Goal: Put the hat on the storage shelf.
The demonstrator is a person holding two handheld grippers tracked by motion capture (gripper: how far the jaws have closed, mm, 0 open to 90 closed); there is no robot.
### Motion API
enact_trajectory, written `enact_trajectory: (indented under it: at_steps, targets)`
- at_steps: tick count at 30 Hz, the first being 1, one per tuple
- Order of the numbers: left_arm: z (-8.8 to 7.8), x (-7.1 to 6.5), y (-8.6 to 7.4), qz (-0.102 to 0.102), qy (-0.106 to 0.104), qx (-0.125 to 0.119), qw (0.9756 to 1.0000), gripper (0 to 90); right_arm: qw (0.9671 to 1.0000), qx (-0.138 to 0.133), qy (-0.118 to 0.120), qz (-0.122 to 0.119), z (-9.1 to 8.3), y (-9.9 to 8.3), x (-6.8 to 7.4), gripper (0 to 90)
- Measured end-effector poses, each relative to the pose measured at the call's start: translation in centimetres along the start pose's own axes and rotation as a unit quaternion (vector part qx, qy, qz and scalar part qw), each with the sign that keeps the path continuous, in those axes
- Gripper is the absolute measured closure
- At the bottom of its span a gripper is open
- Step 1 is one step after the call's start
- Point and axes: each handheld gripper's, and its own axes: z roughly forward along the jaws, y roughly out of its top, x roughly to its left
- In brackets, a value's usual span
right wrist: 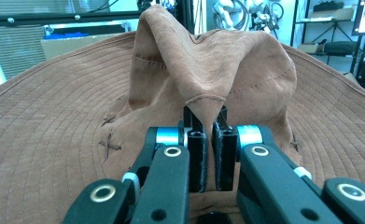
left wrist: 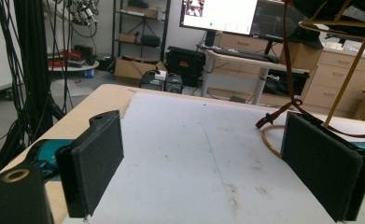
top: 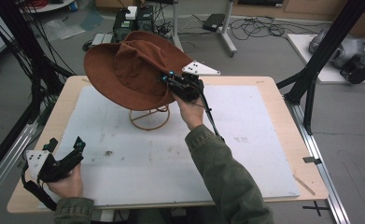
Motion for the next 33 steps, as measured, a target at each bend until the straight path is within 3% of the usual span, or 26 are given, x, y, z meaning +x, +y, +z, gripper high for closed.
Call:
enact_trajectory:
  at_steps: [10, 13, 14, 15, 17, 18, 19, 20, 23, 25, 30, 33]
  targets:
    - [0.0, 0.1, 0.0, -0.003, 0.001, -0.002, 1.0, 13.5, 1.0, 0.0, 0.0, -0.005, 0.1, 0.0, 0.3, 83.8]
    - [0.0, 0.1, 0.0, -0.003, 0.002, -0.001, 1.0, 13.5, 1.0, 0.0, 0.001, -0.001, 0.1, 0.0, 0.4, 70.1]
    - [0.1, 0.1, 0.0, -0.003, 0.001, -0.001, 1.0, 13.5, 1.0, 0.001, 0.003, -0.001, 0.1, 0.0, 0.5, 56.7]
    - [0.1, 0.1, 0.0, -0.003, 0.001, -0.001, 1.0, 13.5, 1.0, 0.001, 0.003, -0.001, 0.1, 0.0, 0.5, 56.7]
    - [0.1, 0.1, 0.0, -0.003, 0.001, -0.001, 1.0, 13.5, 1.0, 0.001, -0.003, 0.007, 0.0, 0.0, 0.5, 42.2]
    - [0.1, 0.1, 0.0, -0.003, 0.002, -0.002, 1.0, 13.5, 0.9997, -0.005, -0.021, 0.009, -0.2, 0.0, 0.4, 25.7]
    - [0.1, 0.1, 0.0, -0.003, 0.001, -0.001, 1.0, 13.5, 0.9997, -0.005, -0.021, 0.009, -0.2, 0.0, 0.4, 25.7]
    - [0.1, 0.1, 0.0, -0.004, 0.001, 0.0, 1.0, 13.5, 0.9995, -0.011, -0.024, 0.016, -0.5, 0.2, 0.2, 14.2]
    - [0.1, 0.1, 0.0, -0.004, 0.001, -0.001, 1.0, 13.5, 0.9991, -0.016, -0.036, 0.016, -1.1, 0.4, 0.0, 8.9]
    - [0.1, 0.1, 0.0, -0.002, 0.001, 0.0, 1.0, 13.5, 0.9985, -0.017, -0.05, 0.013, -1.7, 0.5, -0.3, 0.6]
    - [0.1, 0.1, 0.0, -0.003, 0.002, -0.002, 1.0, 13.5, 0.9956, -0.011, -0.093, 0.012, -4.4, 0.6, -1.9, 0.7]
    - [0.1, 0.1, 0.0, -0.003, 0.003, -0.002, 1.0, 13.5, 0.9909, -0.014, -0.134, 0.003, -7.7, 0.5, -3.5, 0.7]
